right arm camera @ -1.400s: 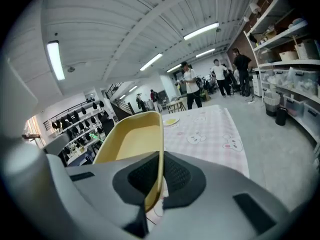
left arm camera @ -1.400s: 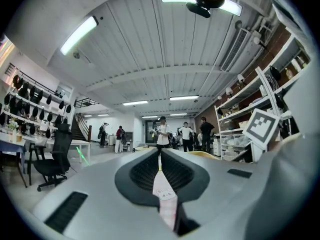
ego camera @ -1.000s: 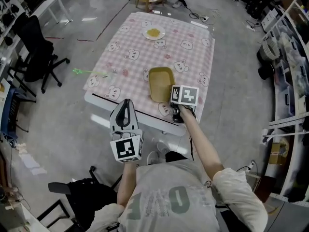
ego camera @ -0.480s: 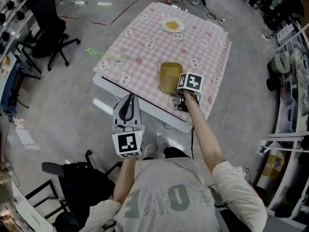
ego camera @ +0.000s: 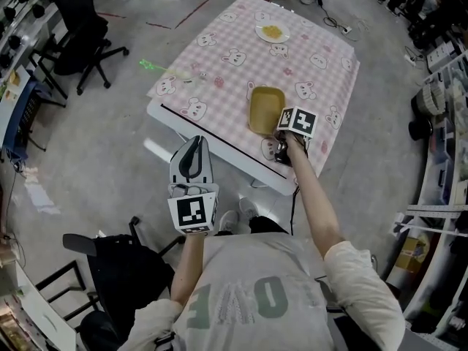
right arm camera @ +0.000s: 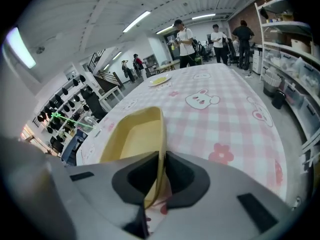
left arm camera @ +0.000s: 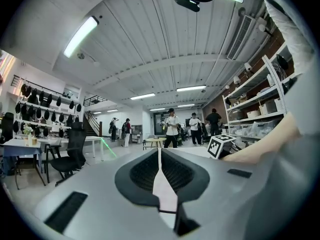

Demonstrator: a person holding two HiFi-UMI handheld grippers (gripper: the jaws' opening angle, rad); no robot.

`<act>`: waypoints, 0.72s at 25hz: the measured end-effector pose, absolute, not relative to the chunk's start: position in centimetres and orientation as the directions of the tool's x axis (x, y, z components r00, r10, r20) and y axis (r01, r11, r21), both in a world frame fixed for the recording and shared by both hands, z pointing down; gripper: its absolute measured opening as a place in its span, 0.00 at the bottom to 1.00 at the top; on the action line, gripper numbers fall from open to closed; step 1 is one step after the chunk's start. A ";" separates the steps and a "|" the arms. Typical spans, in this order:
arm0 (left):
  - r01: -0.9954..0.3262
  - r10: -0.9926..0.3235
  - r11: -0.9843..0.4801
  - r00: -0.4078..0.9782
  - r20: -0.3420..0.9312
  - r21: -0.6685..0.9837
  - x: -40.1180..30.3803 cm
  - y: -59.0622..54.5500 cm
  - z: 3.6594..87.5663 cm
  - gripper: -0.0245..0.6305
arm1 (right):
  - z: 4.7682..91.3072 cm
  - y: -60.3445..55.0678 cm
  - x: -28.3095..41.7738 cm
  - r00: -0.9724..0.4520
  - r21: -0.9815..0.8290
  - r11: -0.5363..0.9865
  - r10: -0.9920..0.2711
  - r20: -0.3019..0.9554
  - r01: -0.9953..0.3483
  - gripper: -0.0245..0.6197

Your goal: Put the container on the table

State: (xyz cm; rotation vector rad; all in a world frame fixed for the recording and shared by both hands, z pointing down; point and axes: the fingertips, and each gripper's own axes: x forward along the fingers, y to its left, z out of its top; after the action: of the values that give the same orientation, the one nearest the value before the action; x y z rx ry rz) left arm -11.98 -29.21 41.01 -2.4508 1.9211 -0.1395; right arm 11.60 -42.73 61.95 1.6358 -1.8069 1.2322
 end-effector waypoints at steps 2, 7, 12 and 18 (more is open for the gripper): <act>-0.968 -0.970 -0.242 0.238 0.055 -0.073 -11.9 -29.2 41.0 0.10 | 62.4 -42.5 11.4 -0.252 -0.360 -0.078 -0.579 0.776 -0.930 0.10; -0.965 -0.967 -0.251 0.248 0.056 -0.071 -11.6 -28.9 41.2 0.10 | 62.3 -42.4 11.4 -0.267 -0.380 -0.067 -0.600 0.754 -0.923 0.10; -0.963 -0.965 -0.259 0.254 0.067 -0.069 -11.7 -28.8 41.6 0.10 | 61.6 -42.6 11.0 -0.309 -0.424 -0.050 -0.609 0.730 -0.904 0.24; -0.964 -0.966 -0.257 0.253 0.054 -0.064 -12.0 -29.3 41.0 0.10 | 56.0 -44.6 11.5 -0.288 -0.437 -0.028 -0.713 0.640 -0.899 0.24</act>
State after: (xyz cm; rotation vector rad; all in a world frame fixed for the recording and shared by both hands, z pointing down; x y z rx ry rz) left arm -12.00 -29.26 40.99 -2.4725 1.9041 -0.1276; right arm 11.54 -44.62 55.96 1.7187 -2.0184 1.2138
